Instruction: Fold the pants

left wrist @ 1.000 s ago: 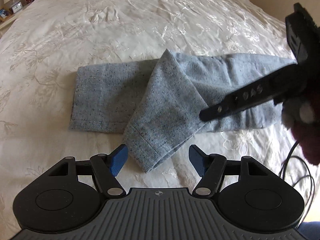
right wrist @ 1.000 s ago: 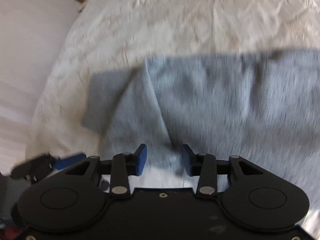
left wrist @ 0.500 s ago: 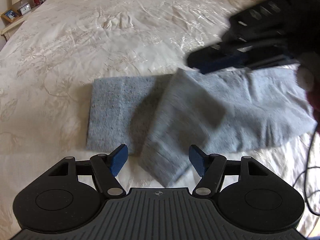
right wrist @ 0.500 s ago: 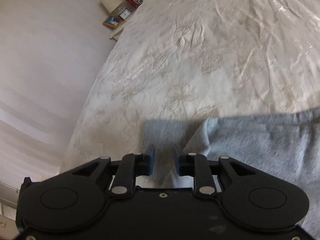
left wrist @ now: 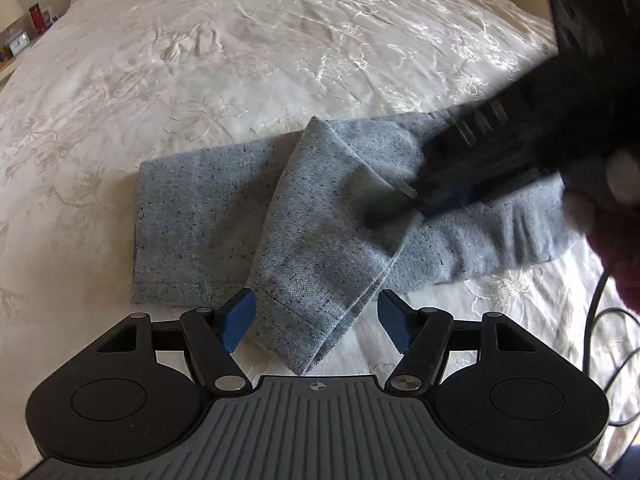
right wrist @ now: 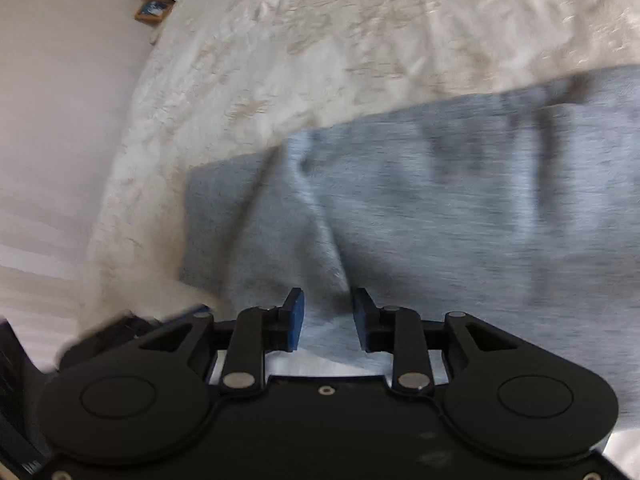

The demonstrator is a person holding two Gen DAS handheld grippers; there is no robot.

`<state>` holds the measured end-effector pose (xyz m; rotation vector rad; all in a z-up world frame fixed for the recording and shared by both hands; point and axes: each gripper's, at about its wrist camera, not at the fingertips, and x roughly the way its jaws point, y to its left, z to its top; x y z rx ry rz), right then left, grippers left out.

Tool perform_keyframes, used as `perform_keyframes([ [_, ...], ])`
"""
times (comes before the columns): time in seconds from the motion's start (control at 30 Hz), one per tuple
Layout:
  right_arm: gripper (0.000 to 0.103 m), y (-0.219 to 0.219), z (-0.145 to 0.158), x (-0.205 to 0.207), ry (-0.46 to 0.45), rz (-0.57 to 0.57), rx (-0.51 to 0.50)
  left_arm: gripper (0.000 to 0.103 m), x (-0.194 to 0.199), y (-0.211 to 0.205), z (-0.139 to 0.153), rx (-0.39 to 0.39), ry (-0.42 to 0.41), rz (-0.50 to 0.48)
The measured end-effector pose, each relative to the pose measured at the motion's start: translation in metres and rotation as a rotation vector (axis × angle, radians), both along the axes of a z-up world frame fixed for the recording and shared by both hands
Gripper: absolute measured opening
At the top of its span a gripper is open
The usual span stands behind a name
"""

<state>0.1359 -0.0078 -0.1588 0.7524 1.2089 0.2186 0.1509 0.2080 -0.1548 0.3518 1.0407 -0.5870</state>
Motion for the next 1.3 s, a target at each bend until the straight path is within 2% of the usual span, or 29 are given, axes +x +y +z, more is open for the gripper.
perform_keyframes([
  [0.17,0.030,0.027,0.023,0.029,-0.092,0.044,0.101,0.066,0.010,-0.004,0.000,0.019,-0.037,0.019],
  [0.27,0.030,0.035,0.028,0.042,-0.122,0.050,0.127,0.066,0.023,-0.004,-0.002,0.023,-0.044,0.054],
  [0.43,0.030,0.032,0.035,0.049,-0.145,0.040,0.107,0.066,0.044,0.000,-0.006,0.025,-0.036,0.112],
  [0.5,0.031,0.016,0.039,0.042,-0.151,0.021,0.082,0.066,0.052,0.001,-0.006,0.051,-0.059,0.130],
  [0.57,0.032,-0.003,0.042,0.032,-0.150,-0.008,0.040,0.066,0.061,0.005,-0.004,0.076,-0.087,0.145],
  [0.63,0.037,-0.024,0.046,0.021,-0.148,-0.034,-0.032,0.066,0.070,0.011,-0.002,0.089,-0.102,0.172],
  [0.73,0.038,-0.057,0.051,0.000,-0.141,-0.054,-0.186,0.066,0.086,0.025,0.002,0.121,-0.128,0.232],
  [0.8,0.039,-0.075,0.051,-0.010,-0.132,-0.047,-0.302,0.066,0.095,0.036,0.005,0.113,-0.118,0.260],
  [0.83,0.040,-0.083,0.051,-0.013,-0.132,-0.035,-0.359,0.066,0.097,0.039,0.006,0.110,-0.114,0.273],
  [0.93,0.043,-0.097,0.047,-0.017,-0.161,0.059,-0.616,0.066,0.096,0.042,0.011,0.083,-0.098,0.263],
  [1.0,0.043,-0.105,0.040,-0.014,-0.165,0.146,-0.715,0.066,0.092,0.042,0.013,0.045,-0.075,0.243],
  [1.1,0.044,-0.116,0.029,-0.008,-0.169,0.284,-0.761,0.066,0.080,0.037,0.010,-0.003,-0.028,0.234],
  [1.3,0.049,-0.107,0.002,0.012,-0.180,0.556,-0.735,0.066,0.060,0.032,0.003,-0.052,0.055,0.209],
])
